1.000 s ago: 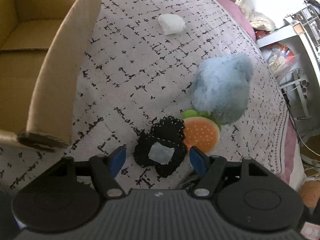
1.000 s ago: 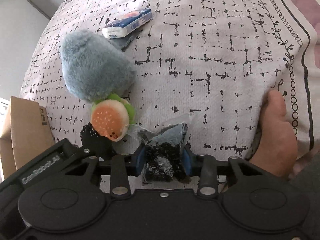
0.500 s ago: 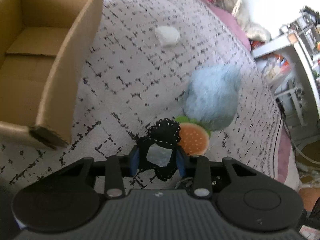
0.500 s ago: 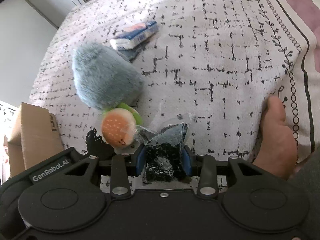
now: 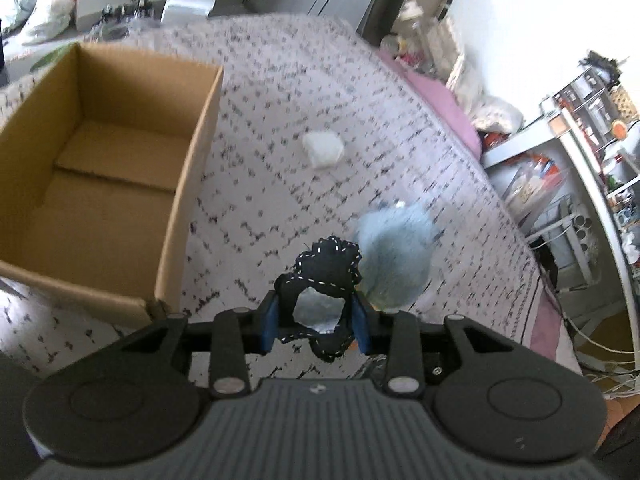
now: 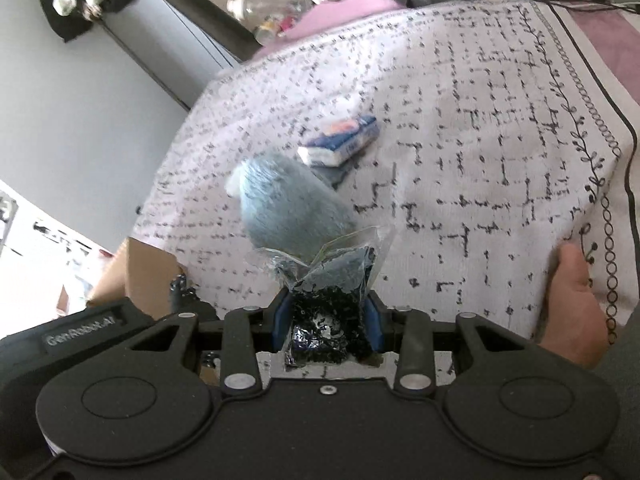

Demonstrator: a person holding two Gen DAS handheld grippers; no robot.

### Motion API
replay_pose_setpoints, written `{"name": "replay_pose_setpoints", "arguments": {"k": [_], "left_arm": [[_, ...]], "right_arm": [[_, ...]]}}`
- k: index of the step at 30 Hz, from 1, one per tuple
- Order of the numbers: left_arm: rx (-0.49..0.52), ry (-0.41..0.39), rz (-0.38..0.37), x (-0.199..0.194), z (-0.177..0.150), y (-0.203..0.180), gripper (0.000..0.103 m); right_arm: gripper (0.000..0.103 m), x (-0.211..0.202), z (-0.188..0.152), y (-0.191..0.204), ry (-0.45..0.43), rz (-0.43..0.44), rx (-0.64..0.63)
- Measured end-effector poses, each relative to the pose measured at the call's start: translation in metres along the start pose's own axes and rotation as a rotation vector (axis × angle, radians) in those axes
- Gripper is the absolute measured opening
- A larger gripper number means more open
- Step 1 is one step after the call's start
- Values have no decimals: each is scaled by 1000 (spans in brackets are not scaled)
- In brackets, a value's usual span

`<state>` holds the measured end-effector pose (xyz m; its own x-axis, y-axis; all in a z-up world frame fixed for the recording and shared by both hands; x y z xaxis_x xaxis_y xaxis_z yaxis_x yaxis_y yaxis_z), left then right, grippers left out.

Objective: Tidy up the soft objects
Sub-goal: 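Carry the black bag and black scrunchie in both tools over the cardboard box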

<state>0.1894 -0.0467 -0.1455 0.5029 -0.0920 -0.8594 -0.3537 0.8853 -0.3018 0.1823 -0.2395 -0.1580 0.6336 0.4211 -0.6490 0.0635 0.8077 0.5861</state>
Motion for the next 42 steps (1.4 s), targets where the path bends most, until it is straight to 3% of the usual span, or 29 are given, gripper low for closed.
{"name": "replay_pose_setpoints", "arguments": {"k": [9, 17, 25, 42], "left_arm": [[22, -79, -3, -45, 12, 5, 37], [33, -143, 22, -74, 24, 19, 37], [39, -192, 30, -97, 29, 36, 37], [-25, -244, 83, -117, 40, 84, 37]], "right_arm": [[37, -10, 5, 20, -30, 48, -55], [37, -22, 10, 47, -36, 144, -59], [37, -26, 6, 70, -40, 162, -101], [37, -23, -4, 123, -30, 225, -189]]}}
Point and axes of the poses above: each gripper's, at about its wrist camera, not at the fingertips, and x roughly the way its jaws point, y to its left, z to its top, the point moved 3 cm from there along x, roughly the way its jaws point, and after that the axes turned 11 degrees about z, right-handed, at the moved point
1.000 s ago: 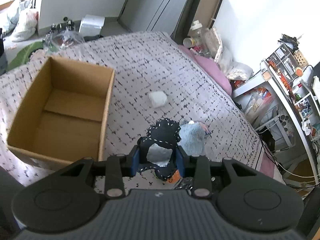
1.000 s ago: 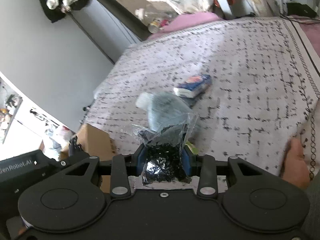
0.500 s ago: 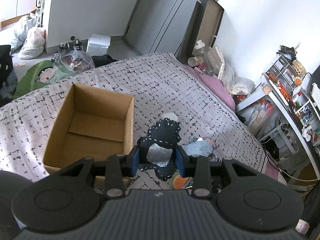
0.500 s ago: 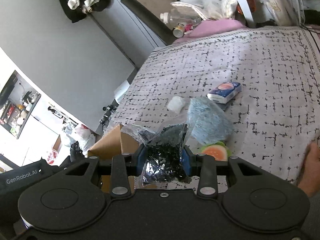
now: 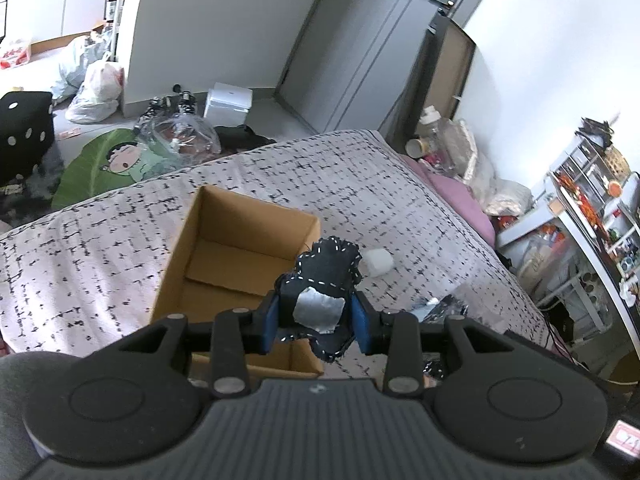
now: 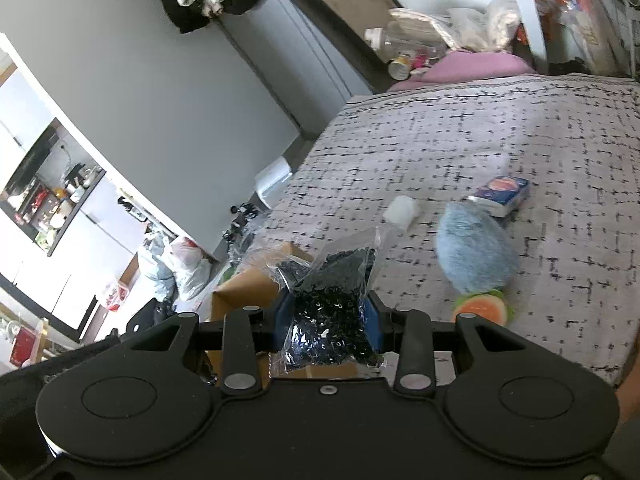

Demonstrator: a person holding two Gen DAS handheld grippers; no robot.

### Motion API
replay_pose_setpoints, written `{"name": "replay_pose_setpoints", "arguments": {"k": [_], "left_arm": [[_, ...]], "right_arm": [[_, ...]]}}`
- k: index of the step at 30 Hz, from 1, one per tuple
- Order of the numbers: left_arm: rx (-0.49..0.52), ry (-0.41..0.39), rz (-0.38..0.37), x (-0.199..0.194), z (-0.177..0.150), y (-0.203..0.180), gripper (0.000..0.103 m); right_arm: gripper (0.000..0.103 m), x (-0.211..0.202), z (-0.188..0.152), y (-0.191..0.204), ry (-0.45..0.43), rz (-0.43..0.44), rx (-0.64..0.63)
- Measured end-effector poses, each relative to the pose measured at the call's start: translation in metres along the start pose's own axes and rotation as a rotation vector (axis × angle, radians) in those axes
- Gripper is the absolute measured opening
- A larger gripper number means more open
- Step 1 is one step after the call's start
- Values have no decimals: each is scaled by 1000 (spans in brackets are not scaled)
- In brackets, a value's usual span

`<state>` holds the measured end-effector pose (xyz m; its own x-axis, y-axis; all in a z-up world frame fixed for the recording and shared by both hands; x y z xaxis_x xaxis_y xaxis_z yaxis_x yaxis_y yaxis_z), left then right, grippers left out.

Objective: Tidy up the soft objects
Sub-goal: 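Carry the black bag and black scrunchie in both tools over the cardboard box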

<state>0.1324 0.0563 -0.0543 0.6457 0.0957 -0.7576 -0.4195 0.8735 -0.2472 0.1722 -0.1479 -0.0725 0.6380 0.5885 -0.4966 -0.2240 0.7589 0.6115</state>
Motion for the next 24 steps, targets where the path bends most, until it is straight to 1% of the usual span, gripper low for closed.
{"name": "replay_pose_setpoints", "arguments": {"k": [10, 20, 24], "left_arm": [[-48, 6, 45, 11, 7, 32, 37], [-83, 44, 101, 33, 7, 60, 38], [-98, 60, 98, 42, 6, 67, 38]], "right_arm": [[37, 22, -5, 30, 39, 34, -56], [37, 49, -15, 44, 104, 46, -85], [37, 61, -23, 48, 136, 45, -97]]}}
Point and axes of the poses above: each gripper's, at about its wrist camera, not at the fingertips, and x roughly the way its jaws point, y to its left, z to its top, the point moved 3 cm from there along x, roughly the way its jaws point, and after that the axes turned 11 degrees about z, right-handed, at the moved point
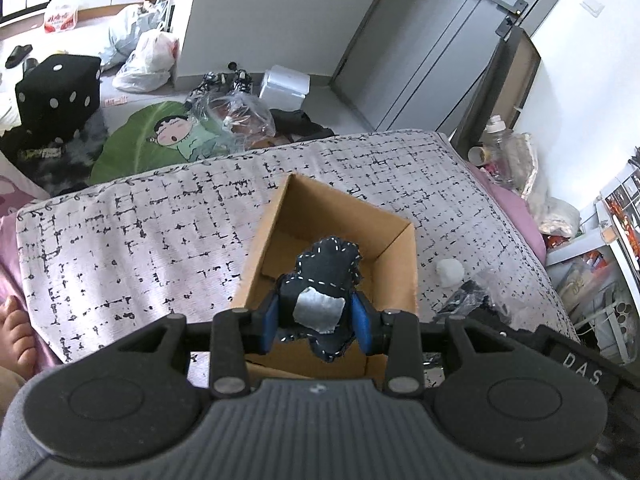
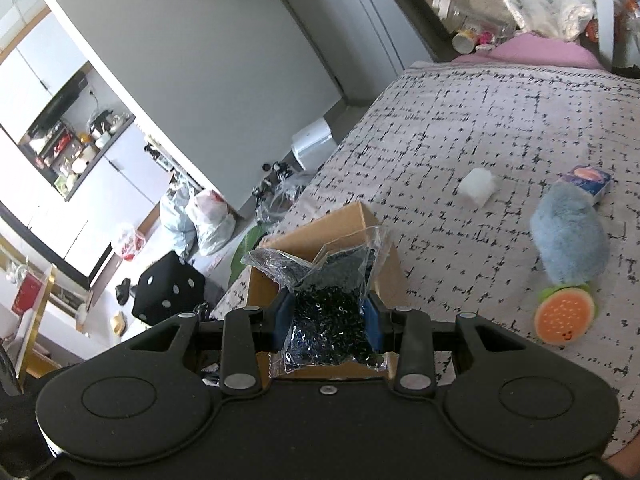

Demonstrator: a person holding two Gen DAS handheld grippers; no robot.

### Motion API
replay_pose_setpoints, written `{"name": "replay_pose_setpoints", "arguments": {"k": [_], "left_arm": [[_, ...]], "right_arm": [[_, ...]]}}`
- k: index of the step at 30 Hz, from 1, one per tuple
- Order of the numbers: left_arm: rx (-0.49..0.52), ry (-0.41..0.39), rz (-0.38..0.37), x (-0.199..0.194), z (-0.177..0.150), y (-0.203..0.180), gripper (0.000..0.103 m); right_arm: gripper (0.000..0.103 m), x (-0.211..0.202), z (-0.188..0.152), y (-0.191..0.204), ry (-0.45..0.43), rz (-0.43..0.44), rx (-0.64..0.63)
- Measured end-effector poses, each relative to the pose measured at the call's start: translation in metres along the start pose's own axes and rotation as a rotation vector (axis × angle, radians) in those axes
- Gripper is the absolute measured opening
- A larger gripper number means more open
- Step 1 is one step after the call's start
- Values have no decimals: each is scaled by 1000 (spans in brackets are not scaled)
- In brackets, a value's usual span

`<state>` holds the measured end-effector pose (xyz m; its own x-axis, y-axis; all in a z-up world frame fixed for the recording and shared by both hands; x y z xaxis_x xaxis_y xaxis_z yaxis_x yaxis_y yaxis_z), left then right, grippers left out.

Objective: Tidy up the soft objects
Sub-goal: 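Carry the black bag and black scrunchie in both tools over the cardboard box, then open the left tool dropping the scrunchie while the right tool releases the bag into the box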

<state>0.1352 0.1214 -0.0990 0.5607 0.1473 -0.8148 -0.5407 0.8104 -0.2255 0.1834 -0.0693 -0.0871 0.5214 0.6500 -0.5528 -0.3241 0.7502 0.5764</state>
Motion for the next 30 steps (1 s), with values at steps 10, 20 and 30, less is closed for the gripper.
{"name": "replay_pose_setpoints", "arguments": {"k": [10, 20, 30], "left_arm": [[21, 63, 18, 28, -8, -6, 40], [68, 42, 73, 17, -4, -10, 60], [38, -18, 115, -8, 9, -3, 73]], "right_arm": [[37, 11, -9, 0, 39, -15, -7], [37, 12, -7, 2, 52, 2, 3], [42, 15, -4, -2, 72, 28, 34]]}}
Point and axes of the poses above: each gripper's, at about its wrist camera, not at the fingertips, and x roughly the way its jaws point, y to its left, z to its top, the point moved 3 cm from there along x, roughly the way its jaws point, and after that the axes turned 11 degrees about z, right-handed, at the moved point
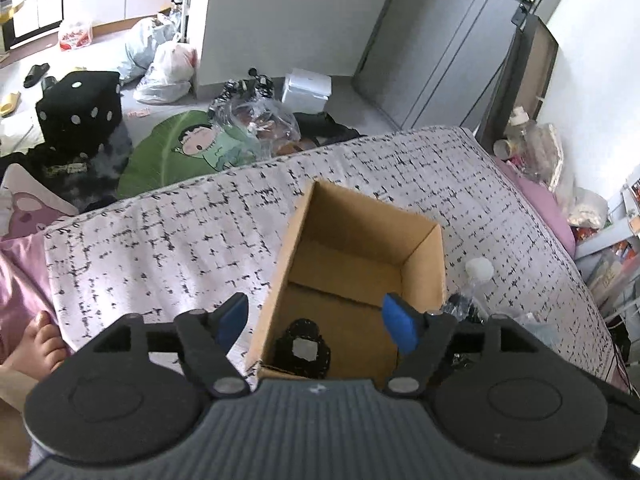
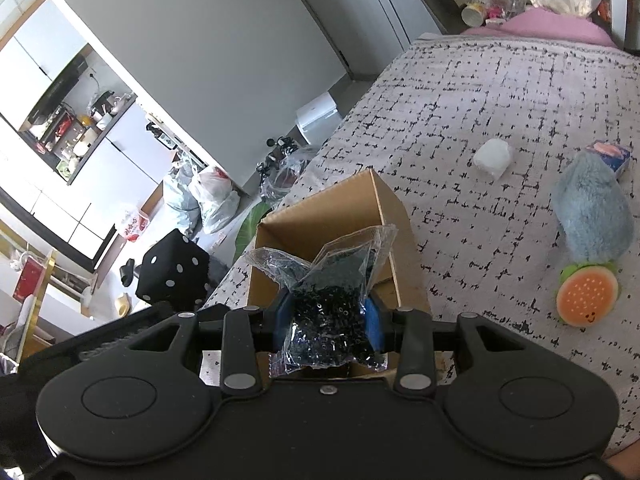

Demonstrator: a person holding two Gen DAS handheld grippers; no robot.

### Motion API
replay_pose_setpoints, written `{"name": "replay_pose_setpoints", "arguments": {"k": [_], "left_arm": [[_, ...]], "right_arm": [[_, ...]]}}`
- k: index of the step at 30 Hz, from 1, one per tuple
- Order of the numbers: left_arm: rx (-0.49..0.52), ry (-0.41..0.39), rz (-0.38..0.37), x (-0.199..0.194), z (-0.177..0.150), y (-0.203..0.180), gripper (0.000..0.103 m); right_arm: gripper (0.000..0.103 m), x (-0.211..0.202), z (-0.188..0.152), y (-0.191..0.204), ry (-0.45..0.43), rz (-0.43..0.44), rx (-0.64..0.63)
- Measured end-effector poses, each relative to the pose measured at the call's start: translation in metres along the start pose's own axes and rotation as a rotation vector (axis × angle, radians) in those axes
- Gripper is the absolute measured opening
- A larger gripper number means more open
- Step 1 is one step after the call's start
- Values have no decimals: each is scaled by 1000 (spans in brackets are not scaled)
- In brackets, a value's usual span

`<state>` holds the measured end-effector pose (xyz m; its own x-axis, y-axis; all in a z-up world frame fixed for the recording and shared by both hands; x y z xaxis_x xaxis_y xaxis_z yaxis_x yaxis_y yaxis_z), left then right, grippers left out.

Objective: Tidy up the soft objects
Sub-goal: 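Open the left tool dropping the scrunchie while the right tool releases the bag into the box, then move the left tool toward the orange burger plush while the right approaches the white-blue box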

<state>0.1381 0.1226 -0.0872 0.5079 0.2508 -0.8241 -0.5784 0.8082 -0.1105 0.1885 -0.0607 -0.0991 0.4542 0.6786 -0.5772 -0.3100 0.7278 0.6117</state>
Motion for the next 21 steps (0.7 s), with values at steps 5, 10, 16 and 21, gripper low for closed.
{"name": "replay_pose_setpoints", "arguments": {"k": [5, 10, 16, 21], "left_arm": [[-18, -28, 11, -11, 6, 5, 78], [-45, -32, -3, -19, 9, 2, 88], [-21, -7, -36, -26, 2, -15, 89], [22, -6, -64, -35, -5, -34, 95]], "right_arm": [[52, -9, 2, -3, -3, 28, 30], [68, -35, 12, -4, -48, 17, 2], [82, -66, 23, -17, -86, -21, -31], [92, -91, 32, -30, -110, -53, -55]]}}
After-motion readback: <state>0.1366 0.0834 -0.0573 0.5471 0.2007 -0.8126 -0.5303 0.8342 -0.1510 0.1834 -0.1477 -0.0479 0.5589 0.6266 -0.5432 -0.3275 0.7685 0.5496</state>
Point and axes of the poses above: each gripper's, at about its wrist camera, not at the fingertips, and x roughly the way its jaws point, y to its left, z to its top, the point moved 3 cm from there along x, roughly the way its jaws point, and after that the axes turned 11 degrees about z, right-handed, at the moved point
